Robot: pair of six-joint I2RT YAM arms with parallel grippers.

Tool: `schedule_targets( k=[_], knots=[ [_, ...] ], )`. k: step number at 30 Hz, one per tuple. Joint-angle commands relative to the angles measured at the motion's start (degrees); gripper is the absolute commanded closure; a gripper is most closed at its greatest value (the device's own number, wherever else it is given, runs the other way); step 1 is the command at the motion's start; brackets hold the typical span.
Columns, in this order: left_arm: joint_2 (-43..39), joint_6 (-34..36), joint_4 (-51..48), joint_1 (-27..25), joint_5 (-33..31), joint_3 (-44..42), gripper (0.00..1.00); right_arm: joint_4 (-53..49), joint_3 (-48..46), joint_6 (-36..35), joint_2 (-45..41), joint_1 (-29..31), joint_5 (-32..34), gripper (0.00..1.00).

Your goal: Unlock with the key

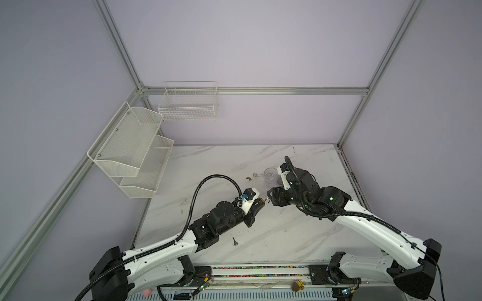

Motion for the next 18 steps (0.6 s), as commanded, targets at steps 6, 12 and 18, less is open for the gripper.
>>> schedule_targets(
  k=[6,12,18],
  knots=[
    [0.12,0.8,5.49,0.31,-1.32,-2.29,1.0,-0.74,-1.48,-2.44,-2.54,-0.35,-4.54,0.29],
    [0.63,-0.1,5.29,0.32,-3.05,-1.91,1.0,-2.45,-1.84,-0.59,-3.21,-0.76,0.45,0.29],
    [1.18,-2.49,2.12,0.32,-7.16,-0.48,1.0,-2.2,-1.9,1.68,-5.86,-1.05,5.47,0.27]
  ],
)
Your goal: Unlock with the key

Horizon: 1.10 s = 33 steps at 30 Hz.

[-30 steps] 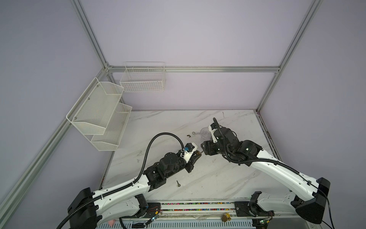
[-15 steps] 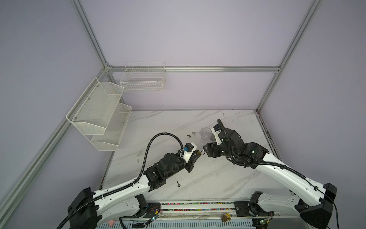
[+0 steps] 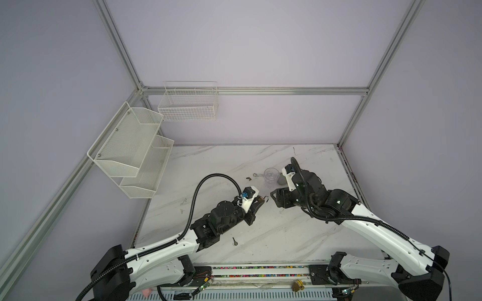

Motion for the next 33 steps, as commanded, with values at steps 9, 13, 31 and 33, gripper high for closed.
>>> schedule_targets(
  k=[9,13,31,33],
  knots=[
    [3.23,-16.25,-10.84,0.32,-16.48,4.02,1.0,5.32,0.08,4.22,-8.54,-0.31,8.34,0.11],
    [6.5,-23.58,-15.88,0.46,-20.5,6.14,1.0,11.32,-0.34,5.2,-9.31,-0.32,7.87,0.03],
    [29.46,-41.06,-32.52,11.91,-17.58,20.21,1.0,38.5,-2.36,8.22,-5.38,-0.31,7.44,0.03],
    [31.05,-41.39,-32.75,12.61,-17.09,21.22,1.0,38.91,-1.82,9.05,-4.36,-0.33,6.94,0.03]
  ],
)
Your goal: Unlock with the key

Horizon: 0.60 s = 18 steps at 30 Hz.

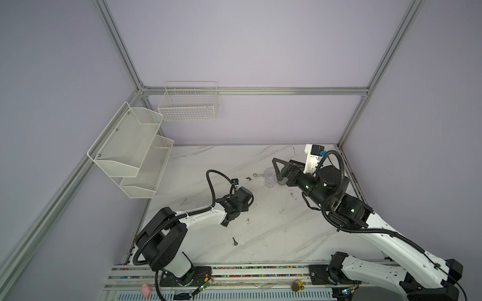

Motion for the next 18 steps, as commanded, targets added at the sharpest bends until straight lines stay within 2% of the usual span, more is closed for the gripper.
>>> schedule_targets(
  k=[1,11,16,18],
  knots=[
    [1.81,-2.81,-2.06,1.55,1.24,6.31,1.0,4.79,0.78,1.73,1.81,-0.32,-1.4,0.03],
    [10.51,-2.9,-6.05,2.93,4.83,12.7,1.0,6.63,-0.19,3.28,0.7,-0.31,-3.09,0.03],
    [12.99,-4.18,-8.72,3.0,3.73,14.49,1.0,7.96,-1.25,3.36,-0.68,-0.31,-4.14,0.03],
    [13.51,-4.81,-8.88,2.97,3.78,14.46,0.96,8.6,-1.65,3.34,-0.67,-0.31,-5.15,0.03]
  ],
)
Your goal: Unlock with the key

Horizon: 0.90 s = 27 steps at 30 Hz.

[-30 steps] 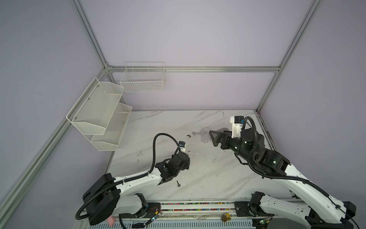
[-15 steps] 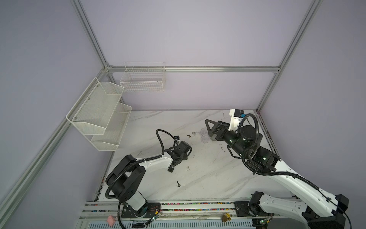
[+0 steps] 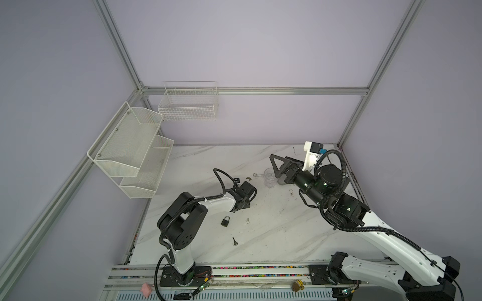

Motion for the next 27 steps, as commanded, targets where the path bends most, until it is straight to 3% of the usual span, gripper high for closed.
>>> schedule_targets(
  k=[1,9,14,20,24,27],
  knots=[
    [0.76,-2.19,-1.88,0.27,-0.12,4.39,0.93,2.69,-1.12,0.71,-0.79,-0.35,-1.41,0.03],
    [-1.03,-2.92,-2.17,0.33,0.56,4.35,0.59,2.45,-1.32,1.49,-0.3,-0.31,-2.74,0.03],
    [-5.29,-3.36,-2.27,0.32,0.61,2.84,0.48,1.07,-0.81,1.51,2.16,-0.31,-4.64,0.03],
    [-16.65,-3.75,-2.19,0.31,-1.34,-2.39,0.37,-1.39,-1.53,-1.3,4.33,-0.31,-8.0,0.03],
    [-25.97,-1.9,-1.51,0.96,-1.96,-6.9,0.18,-4.16,-2.64,-1.91,6.87,-0.23,-9.29,0.03],
    [-32.09,-0.17,-1.98,1.58,-1.89,-9.88,0.1,-6.33,-4.16,-1.92,9.12,0.73,-9.66,0.05]
  ],
)
